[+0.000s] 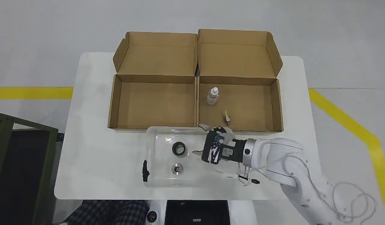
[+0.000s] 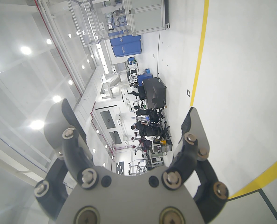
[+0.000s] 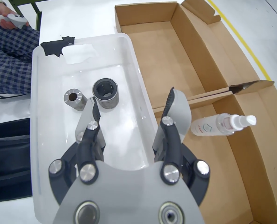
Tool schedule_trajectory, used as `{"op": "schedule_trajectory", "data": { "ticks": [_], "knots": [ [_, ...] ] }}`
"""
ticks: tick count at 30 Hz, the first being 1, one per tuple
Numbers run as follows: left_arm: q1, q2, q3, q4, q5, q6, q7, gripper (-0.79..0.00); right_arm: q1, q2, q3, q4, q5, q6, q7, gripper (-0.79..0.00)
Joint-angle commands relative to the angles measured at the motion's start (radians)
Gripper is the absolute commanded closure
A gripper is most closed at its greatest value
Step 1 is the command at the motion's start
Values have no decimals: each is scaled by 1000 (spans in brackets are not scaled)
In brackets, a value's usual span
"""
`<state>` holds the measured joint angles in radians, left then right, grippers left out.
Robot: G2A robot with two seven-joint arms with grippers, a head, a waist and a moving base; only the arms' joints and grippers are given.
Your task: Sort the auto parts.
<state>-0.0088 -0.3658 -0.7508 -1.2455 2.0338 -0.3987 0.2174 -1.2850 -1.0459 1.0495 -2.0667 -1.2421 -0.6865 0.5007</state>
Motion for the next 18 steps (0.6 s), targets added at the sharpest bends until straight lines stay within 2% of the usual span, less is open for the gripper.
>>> {"op": "schedule_trajectory", "data": {
  "ticks": [1,6,14,18],
  "knots": [
    [0,0,0,0,0,0,0,-785,6,-3,-26,5,-15,0,-2,-533],
    [0,0,0,0,0,0,0,-785,31,-14,-93,27,-47,5,-2,-474],
    [0,0,0,0,0,0,0,-785,85,-36,-183,89,-93,32,-8,-539],
    [0,0,0,0,0,0,0,-785,112,-48,-216,126,-103,46,-18,-542]
  ]
}}
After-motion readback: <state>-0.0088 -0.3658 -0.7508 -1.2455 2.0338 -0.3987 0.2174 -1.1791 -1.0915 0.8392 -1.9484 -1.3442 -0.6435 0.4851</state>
